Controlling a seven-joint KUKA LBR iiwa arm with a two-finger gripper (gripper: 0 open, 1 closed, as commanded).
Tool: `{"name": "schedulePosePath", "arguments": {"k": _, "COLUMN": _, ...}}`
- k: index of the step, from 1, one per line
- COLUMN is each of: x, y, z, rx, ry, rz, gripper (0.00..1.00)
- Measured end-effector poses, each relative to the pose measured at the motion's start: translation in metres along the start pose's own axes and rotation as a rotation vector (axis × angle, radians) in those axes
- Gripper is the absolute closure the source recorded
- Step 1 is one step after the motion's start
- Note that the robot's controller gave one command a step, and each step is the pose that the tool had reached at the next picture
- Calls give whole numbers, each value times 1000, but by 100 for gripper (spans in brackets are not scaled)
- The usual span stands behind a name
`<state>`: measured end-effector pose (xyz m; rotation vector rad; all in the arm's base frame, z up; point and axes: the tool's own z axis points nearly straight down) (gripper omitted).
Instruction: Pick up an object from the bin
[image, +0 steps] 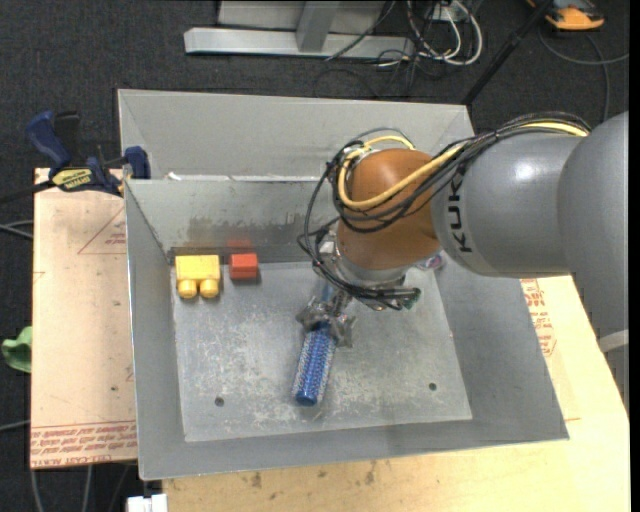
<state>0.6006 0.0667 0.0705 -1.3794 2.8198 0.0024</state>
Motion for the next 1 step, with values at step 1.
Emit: {"name": "schedulePosePath", "arguments": {"k": 1, "x": -31, "y": 15, "z": -162, "rx": 6, "ry": -7, "rz": 9, "gripper": 100}}
